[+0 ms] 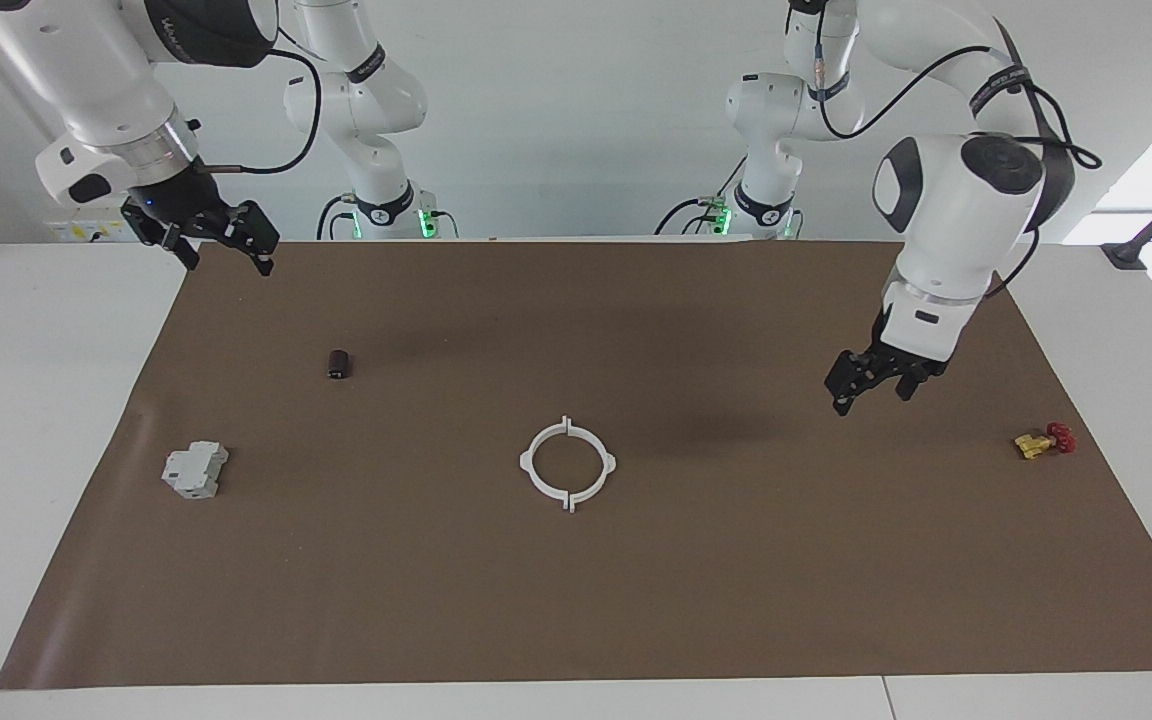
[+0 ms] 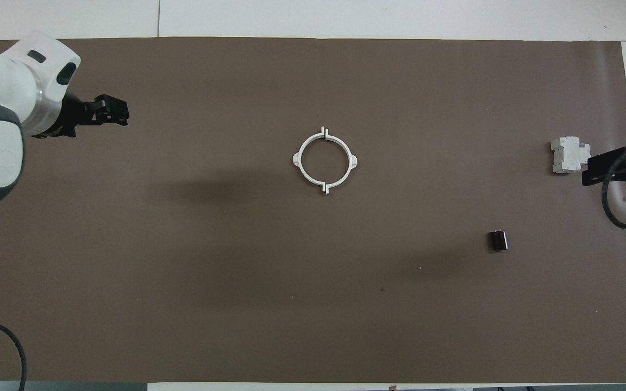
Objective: Assemble drain pipe with both arms
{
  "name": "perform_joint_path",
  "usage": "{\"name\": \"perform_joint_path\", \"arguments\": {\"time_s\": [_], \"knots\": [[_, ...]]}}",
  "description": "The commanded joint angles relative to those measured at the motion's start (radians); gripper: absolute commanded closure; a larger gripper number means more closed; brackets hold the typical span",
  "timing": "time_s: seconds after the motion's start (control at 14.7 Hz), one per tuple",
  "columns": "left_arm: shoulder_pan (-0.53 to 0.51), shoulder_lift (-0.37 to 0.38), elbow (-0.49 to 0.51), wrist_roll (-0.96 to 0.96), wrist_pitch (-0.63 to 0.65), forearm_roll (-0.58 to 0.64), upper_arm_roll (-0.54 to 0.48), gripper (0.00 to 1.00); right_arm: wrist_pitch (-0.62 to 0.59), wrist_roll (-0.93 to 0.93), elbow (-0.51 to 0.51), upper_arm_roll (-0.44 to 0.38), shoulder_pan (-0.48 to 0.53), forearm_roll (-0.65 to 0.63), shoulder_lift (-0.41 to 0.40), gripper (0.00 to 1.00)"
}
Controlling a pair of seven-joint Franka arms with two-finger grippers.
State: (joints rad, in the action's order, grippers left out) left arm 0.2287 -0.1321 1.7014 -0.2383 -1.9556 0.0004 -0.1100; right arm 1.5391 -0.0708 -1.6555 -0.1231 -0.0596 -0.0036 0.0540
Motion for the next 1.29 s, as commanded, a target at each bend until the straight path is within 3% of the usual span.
{"name": "perform_joint_path", "arguments": {"time_s": [0.0, 0.27, 0.68, 1.22], "knots": [[-0.058, 0.069, -0.011, 0.103, 0.113, -0.019, 0.006, 0.0, 0.001, 0.028, -0.013, -0.001, 0.004, 0.002, 0.009, 0.0], [-0.103, 0.068, -0.152, 0.174, 0.306, -0.017, 0.004, 0.0, 0.001, 0.028, -0.013, -0.001, 0.004, 0.002, 0.009, 0.0], [-0.161, 0.069, -0.262, 0.263, 0.518, -0.057, -0.005, 0.0, 0.003, 0.028, -0.013, -0.001, 0.004, 0.002, 0.009, 0.0], [-0.169, 0.129, -0.189, 0.272, 0.512, -0.048, 0.001, 0.0, 0.001, 0.028, -0.013, -0.001, 0.004, 0.002, 0.009, 0.0]]}}
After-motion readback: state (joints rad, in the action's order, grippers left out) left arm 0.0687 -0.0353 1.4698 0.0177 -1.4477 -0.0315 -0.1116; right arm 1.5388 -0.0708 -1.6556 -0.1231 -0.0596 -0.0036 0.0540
